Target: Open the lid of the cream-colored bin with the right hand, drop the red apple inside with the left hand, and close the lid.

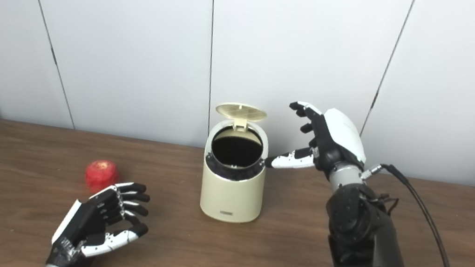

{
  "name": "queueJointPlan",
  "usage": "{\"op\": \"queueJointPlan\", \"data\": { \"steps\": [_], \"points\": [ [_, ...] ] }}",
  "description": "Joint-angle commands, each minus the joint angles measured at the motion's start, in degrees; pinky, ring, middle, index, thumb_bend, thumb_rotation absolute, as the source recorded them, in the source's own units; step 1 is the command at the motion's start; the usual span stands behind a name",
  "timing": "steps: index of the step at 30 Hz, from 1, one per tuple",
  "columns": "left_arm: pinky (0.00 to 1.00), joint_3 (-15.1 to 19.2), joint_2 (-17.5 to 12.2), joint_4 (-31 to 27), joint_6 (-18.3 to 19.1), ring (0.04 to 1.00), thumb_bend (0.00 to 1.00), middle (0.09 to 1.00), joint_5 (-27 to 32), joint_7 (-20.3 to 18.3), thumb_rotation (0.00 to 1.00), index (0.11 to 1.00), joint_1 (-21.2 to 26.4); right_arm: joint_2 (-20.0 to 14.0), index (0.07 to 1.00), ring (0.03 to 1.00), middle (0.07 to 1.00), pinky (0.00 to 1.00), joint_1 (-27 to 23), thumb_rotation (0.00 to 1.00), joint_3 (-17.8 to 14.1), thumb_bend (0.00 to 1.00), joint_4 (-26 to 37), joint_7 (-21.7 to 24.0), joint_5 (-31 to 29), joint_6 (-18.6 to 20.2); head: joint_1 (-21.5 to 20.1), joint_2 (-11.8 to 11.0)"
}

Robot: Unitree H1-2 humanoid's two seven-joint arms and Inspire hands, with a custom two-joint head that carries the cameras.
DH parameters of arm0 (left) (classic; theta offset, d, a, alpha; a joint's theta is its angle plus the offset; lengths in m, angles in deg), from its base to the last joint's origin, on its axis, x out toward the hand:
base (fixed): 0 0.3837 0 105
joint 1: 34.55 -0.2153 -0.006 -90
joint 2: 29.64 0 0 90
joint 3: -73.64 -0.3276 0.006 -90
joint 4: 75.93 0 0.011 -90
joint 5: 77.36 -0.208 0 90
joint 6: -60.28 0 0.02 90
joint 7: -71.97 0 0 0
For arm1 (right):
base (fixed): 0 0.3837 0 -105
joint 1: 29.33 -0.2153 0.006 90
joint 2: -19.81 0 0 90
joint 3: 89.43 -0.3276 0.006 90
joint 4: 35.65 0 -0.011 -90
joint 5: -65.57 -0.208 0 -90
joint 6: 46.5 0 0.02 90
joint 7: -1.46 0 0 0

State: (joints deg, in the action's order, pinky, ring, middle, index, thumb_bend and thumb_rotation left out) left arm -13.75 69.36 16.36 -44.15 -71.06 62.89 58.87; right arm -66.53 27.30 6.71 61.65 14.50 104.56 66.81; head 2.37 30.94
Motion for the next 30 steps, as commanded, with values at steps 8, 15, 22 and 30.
{"op": "queueJointPlan", "data": {
  "steps": [8,15,22,30],
  "points": [
    [0.47,-0.06,0.39,0.98,-1.02,0.597,0.67,0.682,0.17,0.54,0.05,0.726,-0.60,-1.54,0.814,0.791,0.858,0.63,11.01,0.17,-5.20,0.79,5.99,-7.21,-10.33,-10.63,-0.01,-0.01],
    [0.49,0.46,0.16,0.59,-1.31,0.604,0.64,0.686,-0.12,0.95,0.01,0.727,-0.41,-1.99,0.852,0.799,0.862,0.70,18.71,0.26,-6.33,0.79,5.62,-9.32,-15.22,-16.96,0.00,-0.26],
    [0.52,2.48,0.05,-4.35,-2.75,0.602,0.62,0.682,-6.61,5.79,0.00,0.704,-0.05,-1.45,0.868,0.797,0.872,0.64,23.39,0.22,-6.70,0.81,3.78,-12.08,-16.58,-21.00,2.30,-0.51],
    [0.53,4.94,1.24,-10.64,-2.29,0.619,0.65,0.696,-15.74,13.06,0.00,0.703,1.20,-2.84,0.871,0.813,0.880,0.67,25.78,0.15,-7.72,0.77,0.91,-12.97,-19.01,-25.13,10.01,-1.57]
  ]
}}
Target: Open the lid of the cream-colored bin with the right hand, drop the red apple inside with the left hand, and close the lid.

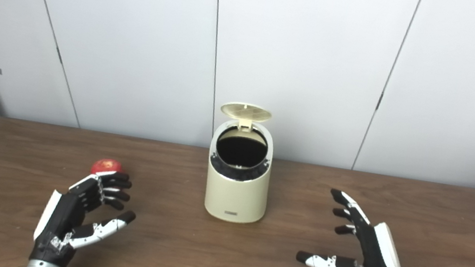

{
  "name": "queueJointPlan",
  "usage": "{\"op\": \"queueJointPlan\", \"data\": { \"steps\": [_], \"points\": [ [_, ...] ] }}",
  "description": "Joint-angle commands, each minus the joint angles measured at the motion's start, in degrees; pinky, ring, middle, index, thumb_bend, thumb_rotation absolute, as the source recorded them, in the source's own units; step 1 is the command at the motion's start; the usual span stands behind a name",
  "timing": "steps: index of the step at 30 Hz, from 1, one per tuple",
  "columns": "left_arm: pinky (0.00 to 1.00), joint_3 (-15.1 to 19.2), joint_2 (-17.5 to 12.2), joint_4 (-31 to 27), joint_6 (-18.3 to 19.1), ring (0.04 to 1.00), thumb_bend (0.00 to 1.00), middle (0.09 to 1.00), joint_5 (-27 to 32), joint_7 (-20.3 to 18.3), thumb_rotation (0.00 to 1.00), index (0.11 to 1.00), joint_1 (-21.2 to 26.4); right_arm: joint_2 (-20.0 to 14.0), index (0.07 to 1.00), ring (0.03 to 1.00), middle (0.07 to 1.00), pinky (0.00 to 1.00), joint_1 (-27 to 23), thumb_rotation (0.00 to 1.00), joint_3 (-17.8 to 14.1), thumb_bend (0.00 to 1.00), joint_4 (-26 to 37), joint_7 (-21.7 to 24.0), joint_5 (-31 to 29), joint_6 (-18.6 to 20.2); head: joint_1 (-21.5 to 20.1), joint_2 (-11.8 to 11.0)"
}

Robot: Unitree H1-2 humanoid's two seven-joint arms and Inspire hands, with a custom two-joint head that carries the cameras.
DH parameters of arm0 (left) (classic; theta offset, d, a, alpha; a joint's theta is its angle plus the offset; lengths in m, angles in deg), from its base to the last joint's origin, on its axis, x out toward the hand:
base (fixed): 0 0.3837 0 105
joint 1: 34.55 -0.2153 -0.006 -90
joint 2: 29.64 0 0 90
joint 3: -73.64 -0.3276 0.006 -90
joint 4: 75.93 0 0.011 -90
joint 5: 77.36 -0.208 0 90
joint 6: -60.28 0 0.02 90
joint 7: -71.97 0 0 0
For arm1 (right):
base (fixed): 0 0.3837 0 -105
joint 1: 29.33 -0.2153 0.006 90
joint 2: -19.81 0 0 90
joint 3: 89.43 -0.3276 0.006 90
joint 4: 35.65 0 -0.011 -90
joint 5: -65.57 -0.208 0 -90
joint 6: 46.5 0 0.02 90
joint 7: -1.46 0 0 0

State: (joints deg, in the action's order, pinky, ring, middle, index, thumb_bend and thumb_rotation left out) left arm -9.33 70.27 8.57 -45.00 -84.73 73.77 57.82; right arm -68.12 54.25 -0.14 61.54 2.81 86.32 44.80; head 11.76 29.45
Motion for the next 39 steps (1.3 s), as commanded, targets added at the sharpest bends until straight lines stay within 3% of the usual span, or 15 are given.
{"op": "queueJointPlan", "data": {
  "steps": [1,5,9,12,15,21,27,33,39],
  "points": [
    [0.55,1.27,0.75,-3.40,-1.40,0.655,0.67,0.715,-4.22,4.07,0.02,0.717,2.61,-1.42,0.873,0.815,0.884,0.67,-0.91,0.14,-0.92,0.77,0.95,-1.14,-0.94,-3.22,1.09,-0.10],
    [0.56,3.67,1.49,-3.33,-3.24,0.755,0.68,0.769,-10.57,10.12,0.05,0.751,4.17,-1.41,0.882,0.821,0.891,0.69,-0.05,0.12,-1.10,0.74,1.76,-0.66,-1.52,-1.82,2.34,-0.40],
    [0.53,6.05,1.69,-2.58,-2.71,0.696,0.70,0.799,-16.84,16.40,0.08,0.777,6.25,-0.96,0.882,0.812,0.887,0.72,0.32,0.13,-1.09,0.75,3.32,-0.37,-1.84,0.57,2.55,-0.41],
    [0.64,7.36,0.74,-2.12,0.24,0.806,0.70,0.866,-18.77,18.11,0.14,0.843,7.76,-1.05,0.880,0.808,0.881,0.71,0.39,0.12,-0.70,0.75,4.43,-0.05,-1.45,1.37,2.60,-0.50],
    [0.83,7.85,-0.78,-1.37,3.55,0.898,0.73,0.914,-19.20,17.75,0.16,0.898,9.10,-1.08,0.880,0.813,0.880,0.71,0.26,0.10,-0.52,0.74,5.82,0.54,-1.50,3.01,2.47,-0.38],
    [0.93,6.23,-2.79,-0.94,12.00,0.946,0.84,0.959,-20.96,15.60,0.22,0.989,10.56,-1.99,0.876,0.812,0.883,0.70,-0.18,0.08,-0.20,0.75,6.87,1.67,-1.70,3.36,2.47,-0.17],
    [0.89,3.85,-4.73,0.31,17.44,0.966,0.94,0.971,-22.02,14.10,0.28,1.000,11.67,-2.03,0.873,0.807,0.882,0.70,-0.35,0.06,-0.32,0.77,8.23,2.43,-1.65,4.69,2.28,0.05],
    [0.90,1.52,-7.38,1.79,21.01,0.995,0.98,0.970,-20.83,9.96,0.35,1.000,12.02,-1.91,0.868,0.797,0.878,0.68,-0.49,0.05,-0.46,0.78,9.20,2.93,-1.76,5.43,2.13,0.16],
    [0.83,0.36,-8.54,2.35,23.91,0.959,1.00,0.937,-19.44,7.12,0.33,0.987,11.83,-2.02,0.866,0.800,0.881,0.67,-0.40,0.04,-0.42,0.77,10.35,3.41,-1.75,6.82,2.07,0.89]
  ]
}}
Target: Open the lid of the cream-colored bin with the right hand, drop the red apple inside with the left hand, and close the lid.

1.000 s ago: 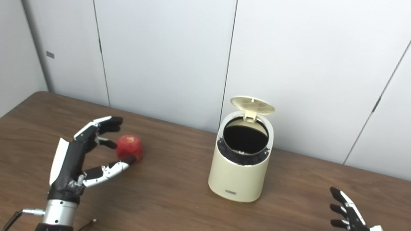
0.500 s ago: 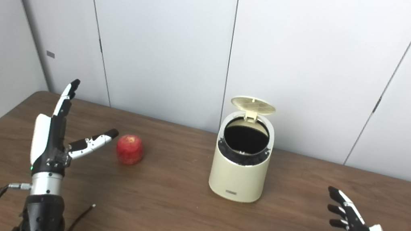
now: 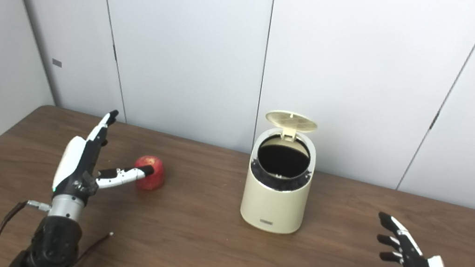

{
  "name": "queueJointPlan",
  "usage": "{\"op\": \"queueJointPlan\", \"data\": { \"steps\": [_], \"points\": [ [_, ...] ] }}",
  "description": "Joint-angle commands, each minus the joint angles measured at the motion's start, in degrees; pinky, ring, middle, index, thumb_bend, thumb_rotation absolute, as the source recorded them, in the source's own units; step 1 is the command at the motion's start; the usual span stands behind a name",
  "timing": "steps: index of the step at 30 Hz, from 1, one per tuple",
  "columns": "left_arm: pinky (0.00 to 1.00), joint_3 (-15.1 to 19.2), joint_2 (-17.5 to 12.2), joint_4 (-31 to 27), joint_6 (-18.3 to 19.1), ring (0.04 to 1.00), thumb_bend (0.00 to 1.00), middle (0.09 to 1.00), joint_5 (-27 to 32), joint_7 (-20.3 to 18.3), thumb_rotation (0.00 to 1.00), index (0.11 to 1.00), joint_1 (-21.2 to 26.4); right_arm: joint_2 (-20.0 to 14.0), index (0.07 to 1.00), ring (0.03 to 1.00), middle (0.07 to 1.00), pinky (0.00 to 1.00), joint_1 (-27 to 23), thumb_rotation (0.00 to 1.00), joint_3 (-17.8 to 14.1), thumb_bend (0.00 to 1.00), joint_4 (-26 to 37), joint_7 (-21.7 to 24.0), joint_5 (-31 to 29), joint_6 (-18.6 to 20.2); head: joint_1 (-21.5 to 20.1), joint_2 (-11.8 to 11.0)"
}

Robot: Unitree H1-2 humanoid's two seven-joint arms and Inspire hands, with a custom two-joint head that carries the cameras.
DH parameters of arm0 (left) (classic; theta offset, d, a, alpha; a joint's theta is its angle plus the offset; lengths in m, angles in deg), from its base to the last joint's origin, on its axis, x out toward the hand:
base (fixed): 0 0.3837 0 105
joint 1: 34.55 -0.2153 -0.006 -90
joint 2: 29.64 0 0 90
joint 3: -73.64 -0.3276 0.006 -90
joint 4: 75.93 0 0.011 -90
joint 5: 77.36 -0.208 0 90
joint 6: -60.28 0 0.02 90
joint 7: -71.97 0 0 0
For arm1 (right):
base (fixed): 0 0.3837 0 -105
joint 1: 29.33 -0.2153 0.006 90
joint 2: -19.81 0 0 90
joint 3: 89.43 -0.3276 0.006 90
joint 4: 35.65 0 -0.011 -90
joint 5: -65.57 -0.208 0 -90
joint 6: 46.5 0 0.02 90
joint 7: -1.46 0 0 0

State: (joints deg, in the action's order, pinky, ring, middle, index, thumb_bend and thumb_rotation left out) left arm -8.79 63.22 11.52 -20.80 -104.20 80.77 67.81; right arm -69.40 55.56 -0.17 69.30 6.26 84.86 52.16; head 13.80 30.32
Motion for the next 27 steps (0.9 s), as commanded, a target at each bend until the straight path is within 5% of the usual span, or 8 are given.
{"op": "queueJointPlan", "data": {
  "steps": [1,10,27],
  "points": [
    [0.83,-0.49,-1.79,-0.04,-0.48,0.950,1.00,0.929,-0.09,0.02,0.32,0.981,1.85,-0.86,0.866,0.798,0.879,0.67,-1.71,0.05,-0.29,0.77,2.71,0.03,-0.21,-0.49,0.03,0.01],
    [0.77,-5.56,-5.84,8.97,-0.47,0.910,0.97,0.895,-5.94,1.62,0.31,0.925,2.72,-1.99,0.863,0.782,0.871,0.67,-1.34,0.09,0.08,0.75,4.26,1.72,-1.63,-1.42,-0.81,0.21],
    [0.71,-7.16,-4.20,18.34,-2.06,0.870,0.94,0.881,-3.17,5.95,0.34,0.945,5.68,-2.95,0.847,0.764,0.883,0.64,0.55,0.10,0.51,0.74,7.76,3.91,-3.66,-1.87,-1.55,0.43]
  ]
}}
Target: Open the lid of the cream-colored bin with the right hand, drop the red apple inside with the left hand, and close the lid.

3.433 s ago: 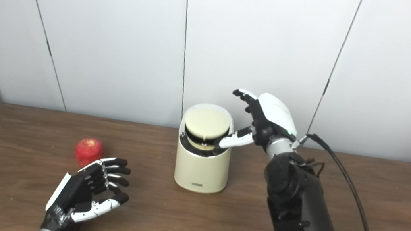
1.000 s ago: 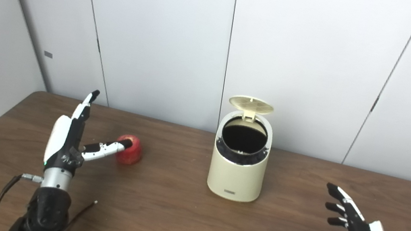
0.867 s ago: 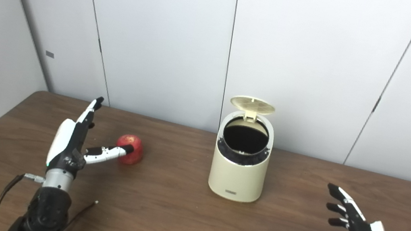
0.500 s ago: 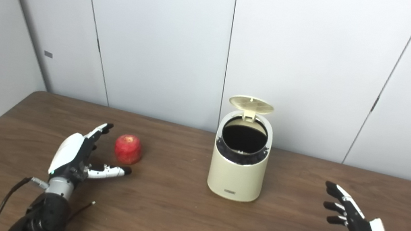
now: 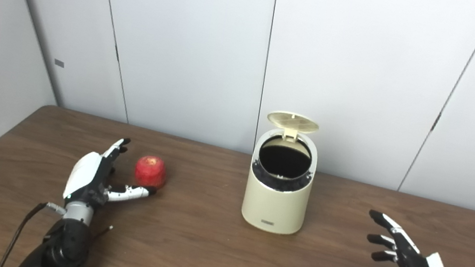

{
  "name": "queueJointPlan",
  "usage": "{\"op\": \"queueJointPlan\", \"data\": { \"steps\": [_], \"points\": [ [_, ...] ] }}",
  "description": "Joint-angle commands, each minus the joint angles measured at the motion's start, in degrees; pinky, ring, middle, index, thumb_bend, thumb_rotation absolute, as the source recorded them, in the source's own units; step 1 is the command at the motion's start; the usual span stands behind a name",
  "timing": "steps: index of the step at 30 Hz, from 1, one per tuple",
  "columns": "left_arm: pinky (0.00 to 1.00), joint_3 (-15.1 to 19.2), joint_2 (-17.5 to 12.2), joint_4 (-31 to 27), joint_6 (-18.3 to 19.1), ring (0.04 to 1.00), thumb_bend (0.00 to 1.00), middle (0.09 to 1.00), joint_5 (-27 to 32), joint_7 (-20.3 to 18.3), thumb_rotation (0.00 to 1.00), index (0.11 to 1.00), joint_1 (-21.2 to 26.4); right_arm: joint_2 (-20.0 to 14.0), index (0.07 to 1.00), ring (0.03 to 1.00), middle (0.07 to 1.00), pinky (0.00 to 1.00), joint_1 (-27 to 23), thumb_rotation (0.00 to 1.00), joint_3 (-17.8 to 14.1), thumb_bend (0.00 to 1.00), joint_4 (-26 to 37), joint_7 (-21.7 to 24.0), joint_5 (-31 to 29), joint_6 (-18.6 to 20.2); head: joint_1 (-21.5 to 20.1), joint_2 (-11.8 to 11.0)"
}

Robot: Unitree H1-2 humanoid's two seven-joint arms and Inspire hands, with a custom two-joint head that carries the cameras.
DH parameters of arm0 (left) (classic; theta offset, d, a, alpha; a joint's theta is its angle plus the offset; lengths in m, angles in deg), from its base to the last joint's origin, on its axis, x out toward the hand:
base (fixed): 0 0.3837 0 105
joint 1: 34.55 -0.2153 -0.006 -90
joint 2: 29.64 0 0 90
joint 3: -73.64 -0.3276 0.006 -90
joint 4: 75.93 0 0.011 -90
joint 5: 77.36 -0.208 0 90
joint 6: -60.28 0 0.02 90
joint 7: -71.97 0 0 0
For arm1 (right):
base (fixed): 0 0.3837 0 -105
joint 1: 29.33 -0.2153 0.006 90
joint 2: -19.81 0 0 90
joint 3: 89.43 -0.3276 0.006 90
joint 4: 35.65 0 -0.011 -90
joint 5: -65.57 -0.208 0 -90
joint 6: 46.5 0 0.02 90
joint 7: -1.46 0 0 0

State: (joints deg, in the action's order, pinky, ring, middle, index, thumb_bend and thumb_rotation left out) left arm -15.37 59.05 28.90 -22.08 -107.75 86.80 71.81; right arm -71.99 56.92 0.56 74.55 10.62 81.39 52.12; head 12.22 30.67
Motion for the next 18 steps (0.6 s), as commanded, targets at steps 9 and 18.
{"op": "queueJointPlan", "data": {
  "steps": [9,18],
  "points": [
    [0.71,-2.60,0.47,2.26,-1.40,0.845,0.91,0.850,0.77,-0.65,0.33,0.894,2.56,-0.11,0.852,0.771,0.880,0.63,-0.33,0.09,-0.04,0.73,3.82,-0.48,1.02,-0.57,-0.30,0.65],
    [0.63,-5.14,0.12,4.56,-3.88,0.637,0.86,0.611,1.87,-2.33,0.18,0.696,3.11,0.06,0.846,0.756,0.876,0.63,-0.44,0.07,-0.41,0.71,4.23,-0.57,0.61,-0.67,-0.49,1.22]
  ]
}}
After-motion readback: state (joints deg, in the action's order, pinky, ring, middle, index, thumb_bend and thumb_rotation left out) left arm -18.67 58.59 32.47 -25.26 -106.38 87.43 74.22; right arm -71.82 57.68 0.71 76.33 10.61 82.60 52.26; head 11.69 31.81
